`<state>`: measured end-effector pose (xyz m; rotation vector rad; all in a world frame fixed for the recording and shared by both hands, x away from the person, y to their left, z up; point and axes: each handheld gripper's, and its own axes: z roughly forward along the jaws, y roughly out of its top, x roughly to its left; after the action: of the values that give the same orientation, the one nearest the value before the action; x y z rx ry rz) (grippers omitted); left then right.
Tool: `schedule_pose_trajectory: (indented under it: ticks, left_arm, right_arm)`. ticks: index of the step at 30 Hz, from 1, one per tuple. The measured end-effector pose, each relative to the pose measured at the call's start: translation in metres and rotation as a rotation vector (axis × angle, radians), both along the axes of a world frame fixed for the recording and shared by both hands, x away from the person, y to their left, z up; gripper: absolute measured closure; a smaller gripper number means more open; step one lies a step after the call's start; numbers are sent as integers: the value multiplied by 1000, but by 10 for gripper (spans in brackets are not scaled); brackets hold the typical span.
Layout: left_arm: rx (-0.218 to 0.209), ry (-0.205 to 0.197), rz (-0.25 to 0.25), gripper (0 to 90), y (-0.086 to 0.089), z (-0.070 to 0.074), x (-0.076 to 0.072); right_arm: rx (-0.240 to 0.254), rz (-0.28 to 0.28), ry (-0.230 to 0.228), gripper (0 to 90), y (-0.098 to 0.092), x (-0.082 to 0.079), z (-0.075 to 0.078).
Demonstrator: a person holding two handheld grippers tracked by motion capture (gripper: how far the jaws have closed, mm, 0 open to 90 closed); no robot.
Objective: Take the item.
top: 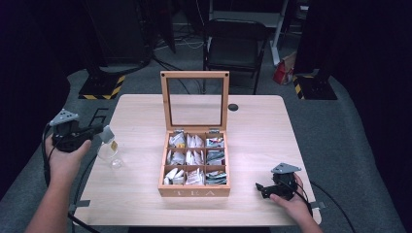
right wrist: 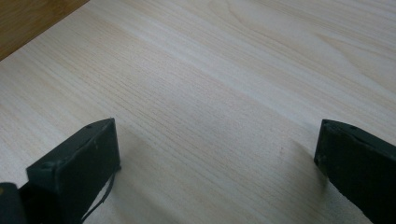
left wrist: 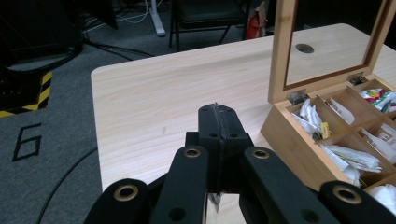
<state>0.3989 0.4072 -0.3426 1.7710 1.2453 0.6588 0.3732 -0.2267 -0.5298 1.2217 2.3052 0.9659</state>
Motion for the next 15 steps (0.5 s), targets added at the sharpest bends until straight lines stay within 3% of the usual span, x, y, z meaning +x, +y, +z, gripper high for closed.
schedule_pose_trajectory:
  ticks: [15]
  left_arm:
    - [3, 23, 46, 900, 9, -11, 3]
  right_arm:
    - [0, 0, 0, 0, 0, 0, 0]
